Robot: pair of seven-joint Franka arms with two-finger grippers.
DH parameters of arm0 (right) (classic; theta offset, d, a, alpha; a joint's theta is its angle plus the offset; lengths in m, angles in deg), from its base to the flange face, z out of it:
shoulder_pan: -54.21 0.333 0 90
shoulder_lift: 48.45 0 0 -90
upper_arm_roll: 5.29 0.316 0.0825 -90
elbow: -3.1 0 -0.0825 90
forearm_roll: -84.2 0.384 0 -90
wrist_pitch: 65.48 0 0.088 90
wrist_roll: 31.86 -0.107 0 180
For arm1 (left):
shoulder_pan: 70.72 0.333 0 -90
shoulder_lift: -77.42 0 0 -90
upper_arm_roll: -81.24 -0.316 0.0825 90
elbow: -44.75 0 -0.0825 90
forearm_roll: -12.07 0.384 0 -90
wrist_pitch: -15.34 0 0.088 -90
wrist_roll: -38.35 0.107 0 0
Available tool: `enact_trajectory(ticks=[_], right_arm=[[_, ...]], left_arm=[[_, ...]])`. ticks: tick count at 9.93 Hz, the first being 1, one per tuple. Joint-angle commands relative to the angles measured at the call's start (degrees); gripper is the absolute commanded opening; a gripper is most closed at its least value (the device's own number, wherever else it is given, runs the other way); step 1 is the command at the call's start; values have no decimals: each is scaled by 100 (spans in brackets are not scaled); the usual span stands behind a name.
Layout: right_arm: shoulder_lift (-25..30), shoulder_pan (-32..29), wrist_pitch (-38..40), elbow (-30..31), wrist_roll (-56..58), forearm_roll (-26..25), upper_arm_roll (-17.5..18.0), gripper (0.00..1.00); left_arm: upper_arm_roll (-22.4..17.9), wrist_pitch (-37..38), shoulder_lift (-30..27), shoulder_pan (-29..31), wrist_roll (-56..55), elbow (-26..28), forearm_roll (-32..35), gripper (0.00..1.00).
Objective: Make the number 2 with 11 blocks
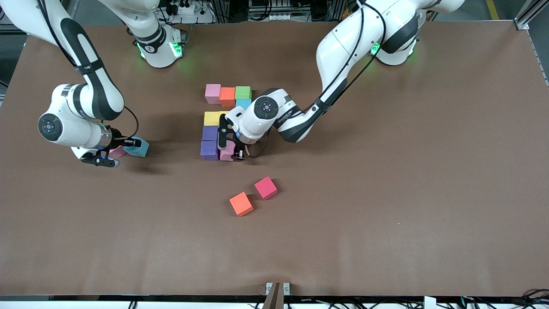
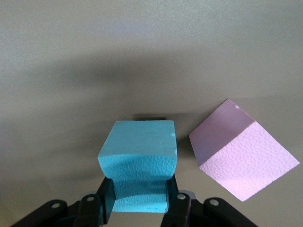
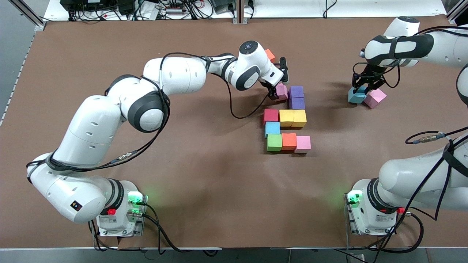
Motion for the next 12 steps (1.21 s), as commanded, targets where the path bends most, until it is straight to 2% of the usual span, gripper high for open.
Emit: enact_trajectory(ticks=[1, 6, 8, 10, 12], right_arm=[[59, 89, 89, -19, -22, 103, -64, 0], [76, 98, 98, -19, -117, 103, -64, 0], [85, 290, 333, -185, -634, 103, -20, 0], [94, 431, 720, -475, -1004, 103, 15, 0], [112, 694, 713, -546, -1722, 112, 137, 0]], left_arm=[[7, -105, 84, -25, -116, -83, 39, 100], [42, -105, 32, -26, -151, -74, 47, 100], [60, -61, -91, 36, -178, -66, 47, 100], [174, 228, -214, 149, -187, -66, 39, 100], [376, 684, -477, 334, -213, -66, 39, 100]])
